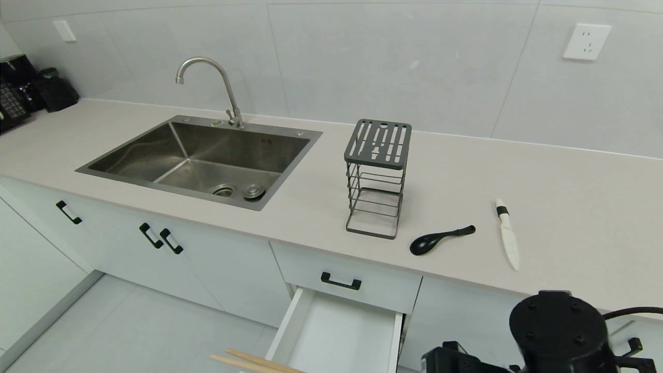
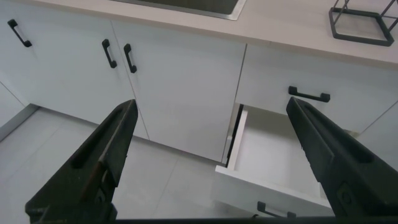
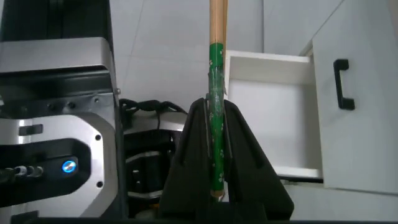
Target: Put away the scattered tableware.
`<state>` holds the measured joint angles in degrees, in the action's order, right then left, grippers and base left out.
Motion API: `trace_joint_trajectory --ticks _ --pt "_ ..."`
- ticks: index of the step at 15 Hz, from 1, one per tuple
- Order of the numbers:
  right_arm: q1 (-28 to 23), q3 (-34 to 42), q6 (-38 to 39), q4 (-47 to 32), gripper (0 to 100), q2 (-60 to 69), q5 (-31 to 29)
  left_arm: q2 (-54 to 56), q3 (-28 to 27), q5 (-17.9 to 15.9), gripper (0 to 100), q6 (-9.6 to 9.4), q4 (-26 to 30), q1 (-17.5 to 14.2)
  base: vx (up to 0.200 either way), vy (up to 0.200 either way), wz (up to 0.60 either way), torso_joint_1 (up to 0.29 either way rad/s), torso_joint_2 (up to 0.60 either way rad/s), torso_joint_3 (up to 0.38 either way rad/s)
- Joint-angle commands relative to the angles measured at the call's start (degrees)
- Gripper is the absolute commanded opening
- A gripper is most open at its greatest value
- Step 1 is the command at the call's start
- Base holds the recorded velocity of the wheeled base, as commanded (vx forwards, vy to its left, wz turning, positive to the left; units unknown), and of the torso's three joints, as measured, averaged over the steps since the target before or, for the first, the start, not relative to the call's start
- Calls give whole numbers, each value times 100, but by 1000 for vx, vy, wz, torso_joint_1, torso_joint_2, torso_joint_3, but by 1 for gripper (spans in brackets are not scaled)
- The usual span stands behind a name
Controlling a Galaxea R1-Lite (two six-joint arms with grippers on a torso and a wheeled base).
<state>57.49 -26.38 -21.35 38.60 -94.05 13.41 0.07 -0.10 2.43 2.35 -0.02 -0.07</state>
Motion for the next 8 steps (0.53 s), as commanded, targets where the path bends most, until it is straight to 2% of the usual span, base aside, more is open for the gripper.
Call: trace_joint_trajectory --ticks 1,3,5,8 --pt "-133 -421 -19 -28 0 -430 -154 -7 1 4 100 2 2 -1 0 0 0 0 0 0" --pt "-142 -1089 -1 -238 0 -711 -840 -7 1 4 100 2 -6 -1 0 0 0 0 0 0" --pt "-150 -1440 87 -520 0 -913 -937 -7 1 4 100 2 2 -1 0 0 0 0 0 0" --pt "-159 -1326 131 -537 0 -1054 -937 -7 1 4 100 2 2 -1 0 0 0 0 0 0"
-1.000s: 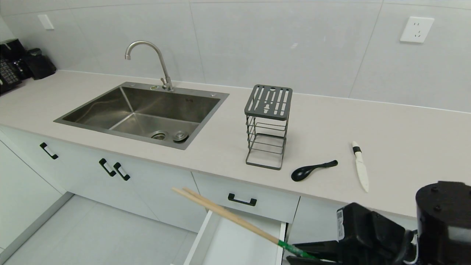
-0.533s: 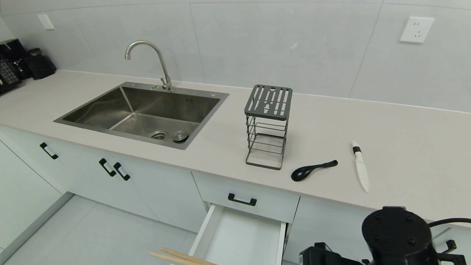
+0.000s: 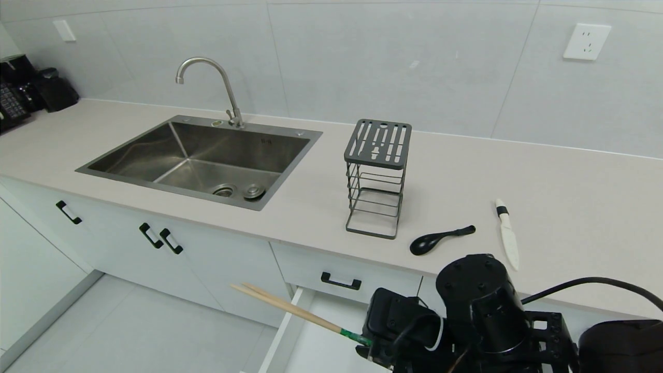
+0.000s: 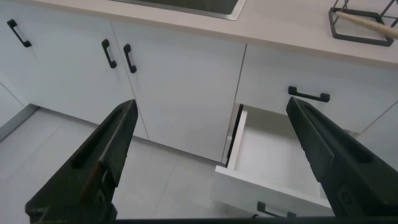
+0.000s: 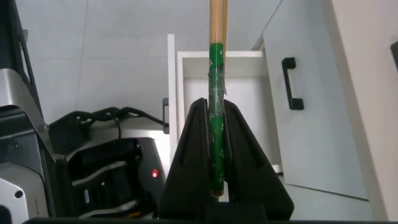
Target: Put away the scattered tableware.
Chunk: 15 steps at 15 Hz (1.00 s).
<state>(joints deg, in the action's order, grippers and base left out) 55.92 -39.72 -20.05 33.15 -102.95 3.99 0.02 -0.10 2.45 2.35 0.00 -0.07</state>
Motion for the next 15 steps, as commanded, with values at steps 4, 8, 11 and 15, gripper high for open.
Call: trace_joint_trajectory --ticks 4,8,11,15 --pt "24 -177 1 8 0 -199 -109 -2 1 1 100 2 -9 -1 0 0 0 0 0 0" --pt "86 -265 1 43 0 -349 -56 -2 1 1 100 2 -9 -1 0 0 0 0 0 0" --pt "130 -238 19 52 0 -340 -47 -2 1 1 100 2 -9 -1 0 0 0 -172 341 163" --pt "227 -238 10 52 0 -445 -21 -2 1 1 100 2 -9 -1 0 0 0 -152 306 152"
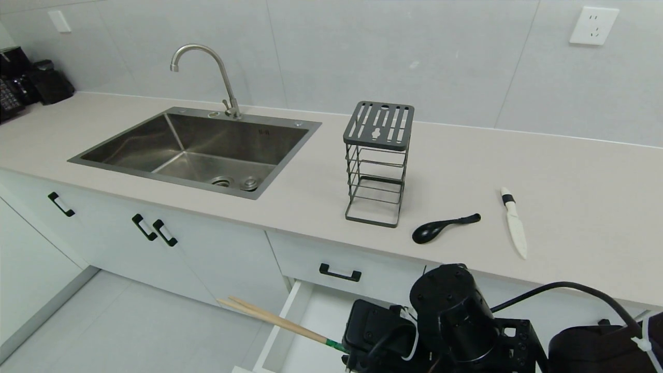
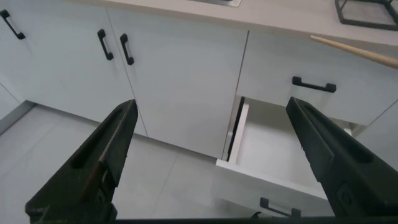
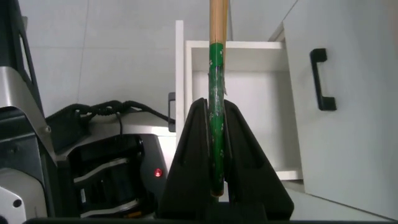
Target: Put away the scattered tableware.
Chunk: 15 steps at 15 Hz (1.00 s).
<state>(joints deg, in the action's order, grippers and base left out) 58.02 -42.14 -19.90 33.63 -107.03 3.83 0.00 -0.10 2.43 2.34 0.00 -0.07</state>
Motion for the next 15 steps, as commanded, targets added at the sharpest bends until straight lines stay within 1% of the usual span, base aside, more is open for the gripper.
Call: trace_joint_trajectory --ticks 1,7,9,10,15 --pt "43 -13 3 12 0 -98 57 0 1 4 100 3 0 -1 0 0 0 -100 212 95" --pt "140 -154 3 -41 0 -353 83 0 1 4 100 3 0 -1 0 0 0 -233 458 222" --pt "149 -303 73 -50 0 -432 65 0 1 4 100 3 -9 -1 0 0 0 -154 293 144" --pt "140 -365 284 -41 0 -406 39 0 1 4 100 3 -9 7 0 0 0 -193 359 163" --pt "105 -286 372 -59 0 -292 39 0 1 4 100 3 0 -1 0 0 0 -164 326 156"
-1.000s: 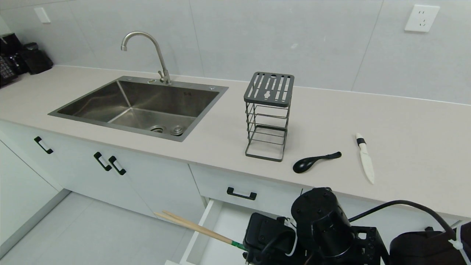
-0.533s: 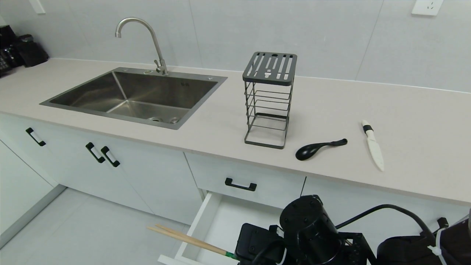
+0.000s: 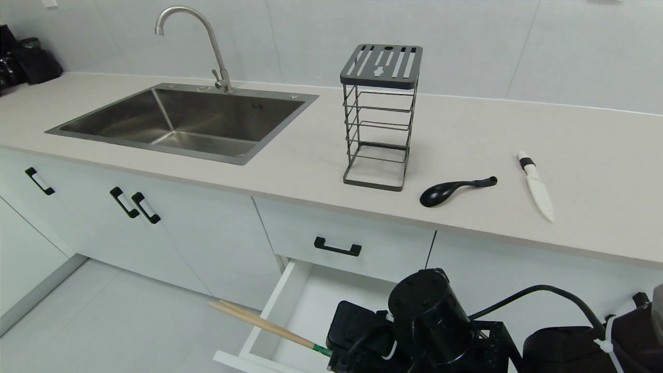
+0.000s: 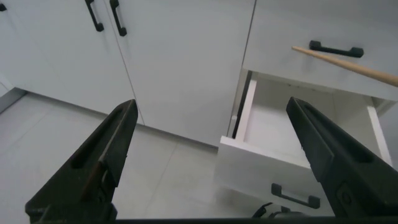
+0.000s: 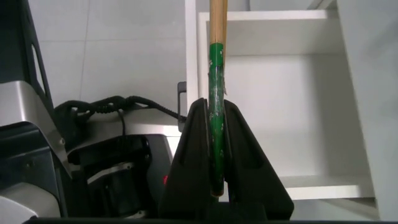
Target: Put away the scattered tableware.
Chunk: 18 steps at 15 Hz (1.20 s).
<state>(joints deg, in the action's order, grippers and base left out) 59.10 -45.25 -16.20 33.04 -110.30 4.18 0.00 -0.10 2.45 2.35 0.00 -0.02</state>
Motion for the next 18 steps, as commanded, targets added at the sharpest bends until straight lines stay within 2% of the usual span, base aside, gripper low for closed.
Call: trace_joint_trajectory --ticks 1,3,15,18 --pt "-4 69 3 -52 0 26 4 0 1 1 100 2 0 -6 0 0 0 -110 227 119" --pt "5 95 -23 -342 0 -18 -49 0 1 1 100 2 0 2 0 0 0 -188 371 173" --pt "-215 -89 451 -351 0 -194 -313 0 1 1 100 2 -9 2 0 0 0 -134 255 117" --pt "-311 -397 434 -368 0 -299 -392 0 1 1 100 2 0 -6 0 0 0 -190 289 116"
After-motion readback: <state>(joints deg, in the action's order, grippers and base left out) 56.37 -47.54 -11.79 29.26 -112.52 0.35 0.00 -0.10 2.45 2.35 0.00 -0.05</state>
